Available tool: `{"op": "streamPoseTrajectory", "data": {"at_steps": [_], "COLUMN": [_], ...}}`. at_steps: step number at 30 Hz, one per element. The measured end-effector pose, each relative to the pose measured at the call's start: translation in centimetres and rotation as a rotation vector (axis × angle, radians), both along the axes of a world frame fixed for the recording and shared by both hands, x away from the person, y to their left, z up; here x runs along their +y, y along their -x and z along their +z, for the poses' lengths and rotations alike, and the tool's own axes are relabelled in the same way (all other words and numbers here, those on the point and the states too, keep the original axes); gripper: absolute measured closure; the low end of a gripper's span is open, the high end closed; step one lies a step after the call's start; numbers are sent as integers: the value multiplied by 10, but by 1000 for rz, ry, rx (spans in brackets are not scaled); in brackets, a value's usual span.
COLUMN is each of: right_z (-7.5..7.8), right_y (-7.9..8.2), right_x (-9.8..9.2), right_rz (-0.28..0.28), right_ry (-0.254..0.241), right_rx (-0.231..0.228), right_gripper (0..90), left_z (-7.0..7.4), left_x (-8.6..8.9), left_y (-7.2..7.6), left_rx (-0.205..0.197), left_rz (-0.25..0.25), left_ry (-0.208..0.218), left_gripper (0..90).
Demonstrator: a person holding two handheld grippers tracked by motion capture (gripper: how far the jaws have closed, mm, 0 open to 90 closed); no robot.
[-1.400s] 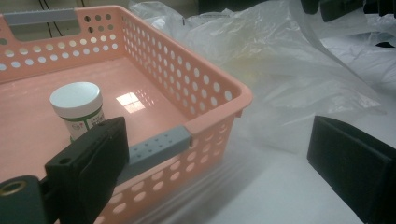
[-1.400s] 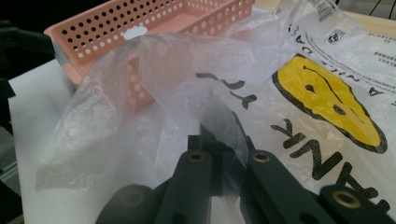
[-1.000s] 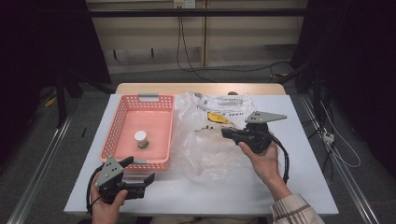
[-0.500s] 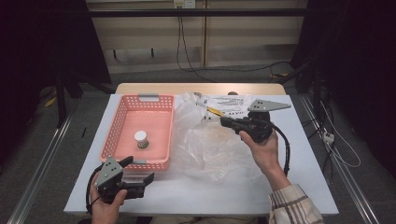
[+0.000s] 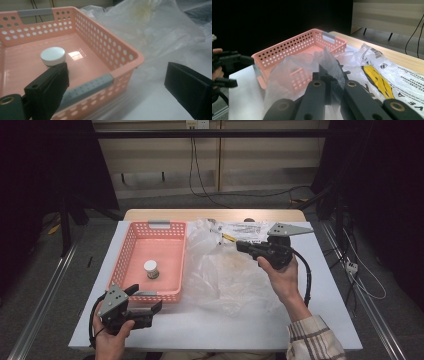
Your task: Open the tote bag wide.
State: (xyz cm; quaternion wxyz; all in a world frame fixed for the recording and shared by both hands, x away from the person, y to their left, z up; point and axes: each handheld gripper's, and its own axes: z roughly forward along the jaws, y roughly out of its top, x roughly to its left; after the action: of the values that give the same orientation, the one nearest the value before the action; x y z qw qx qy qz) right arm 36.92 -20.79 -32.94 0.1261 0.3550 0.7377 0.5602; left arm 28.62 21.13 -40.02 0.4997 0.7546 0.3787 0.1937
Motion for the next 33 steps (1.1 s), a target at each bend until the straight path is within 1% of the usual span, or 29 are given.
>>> {"op": "streamPoseTrajectory", "data": {"at_steps": [1, 2, 3, 4, 5, 6, 10, 13, 17, 18, 20, 21, 22, 23, 24, 25, 27, 28, 29, 30, 31, 33], "right_z": [0, 0, 0, 0, 0, 0, 0, 0, -1, -1, -1, -1, -2, -2, -2, -2, -3, -3, -3, -4, -4, -5], "right_y": [0, 0, 0, 0, 0, 0, 0, -1, -1, -1, -1, -1, -2, -2, -3, -3, -4, -4, -4, -5, -5, -5], "right_x": [0, 1, 1, 1, 1, 0, -1, -1, -1, -1, 0, 0, 0, 0, 0, 0, -1, -1, -1, -2, -1, 0], "right_rz": [0, 2, 2, 2, 2, 3, 2, 3, 2, 2, 3, 4, 5, 5, 2, 2, -1, -1, -2, -3, -5, -2], "right_ry": [0, 0, 0, 0, -1, -1, -1, 5, 6, 7, 6, 7, 8, 8, 5, 4, 2, 2, 2, 3, 3, 9], "right_rx": [0, 1, 1, 1, 0, -1, 2, 1, 5, 5, 6, 6, 5, 5, 9, 9, 12, 12, 15, 14, 18, 19], "right_gripper": [900, 900, 900, 900, 900, 900, 900, 900, 900, 900, 900, 900, 900, 900, 900, 900, 900, 900, 900, 900, 900, 900], "left_z": [3, 5, 8, 10, 12, 12, 13, 14, 16, 17, 18, 19, 20, 21, 21, 23, 25, 26, 28, 29, 30, 31], "left_x": [0, 1, 1, 1, 1, 0, -2, -2, 0, 0, 0, 0, 0, -1, -1, -1, 0, 0, 0, 0, 0, 0], "left_y": [-3, -5, -7, -10, -12, -13, -21, -28, -37, -39, -42, -44, -46, -47, -48, -49, -52, -54, -56, -59, -61, -67], "left_rx": [6, 1, 2, 17, 21, 20, 20, 29, 34, 39, 43, 58, 71, 76, 69, 72, 75, 81, 81, 79, 86, 90], "left_rz": [3, 4, -8, -21, -30, -26, -45, -58, -49, -47, -49, -51, -64, -67, -64, -67, -79, -81, -84, -85, -85, -88], "left_ry": [-8, -20, -30, -36, -43, -39, -50, -50, -56, -54, -62, -60, -67, -72, -71, -81, -84, -78, -90, -88, -87, -94], "left_gripper": [53, 54, 57, 57, 63, 64, 64, 71, 71, 76, 83, 83, 81, 81, 75, 70, 66, 66, 66, 66, 66, 66]}}
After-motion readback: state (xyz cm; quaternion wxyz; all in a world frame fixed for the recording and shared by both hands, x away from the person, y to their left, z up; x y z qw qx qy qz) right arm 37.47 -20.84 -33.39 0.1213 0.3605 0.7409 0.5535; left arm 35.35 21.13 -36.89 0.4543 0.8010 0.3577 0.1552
